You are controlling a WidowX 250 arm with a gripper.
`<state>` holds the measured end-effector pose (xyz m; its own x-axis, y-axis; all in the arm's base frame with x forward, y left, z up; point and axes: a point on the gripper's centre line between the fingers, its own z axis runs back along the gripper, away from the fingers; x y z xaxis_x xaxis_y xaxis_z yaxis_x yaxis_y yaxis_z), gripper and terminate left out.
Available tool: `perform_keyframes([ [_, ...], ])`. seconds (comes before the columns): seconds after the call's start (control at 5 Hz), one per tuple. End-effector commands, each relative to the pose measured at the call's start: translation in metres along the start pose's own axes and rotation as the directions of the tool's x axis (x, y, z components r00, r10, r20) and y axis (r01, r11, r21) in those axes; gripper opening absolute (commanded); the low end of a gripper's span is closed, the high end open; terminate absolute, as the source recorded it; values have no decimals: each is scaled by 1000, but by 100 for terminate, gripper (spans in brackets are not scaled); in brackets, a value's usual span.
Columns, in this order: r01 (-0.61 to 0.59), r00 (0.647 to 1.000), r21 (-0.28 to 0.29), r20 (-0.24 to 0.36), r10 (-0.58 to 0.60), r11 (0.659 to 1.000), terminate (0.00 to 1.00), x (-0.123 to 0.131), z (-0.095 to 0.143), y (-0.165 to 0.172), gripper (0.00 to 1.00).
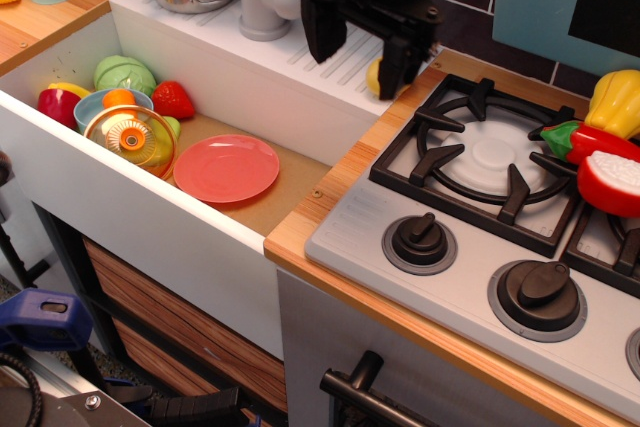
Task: Put potato on plate
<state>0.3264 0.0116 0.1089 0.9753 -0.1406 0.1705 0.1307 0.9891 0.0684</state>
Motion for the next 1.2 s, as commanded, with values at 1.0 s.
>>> perform_keyframes([
  [1.0, 39, 979, 4, 202, -39, 999, 0, 124, -50, 52, 100],
])
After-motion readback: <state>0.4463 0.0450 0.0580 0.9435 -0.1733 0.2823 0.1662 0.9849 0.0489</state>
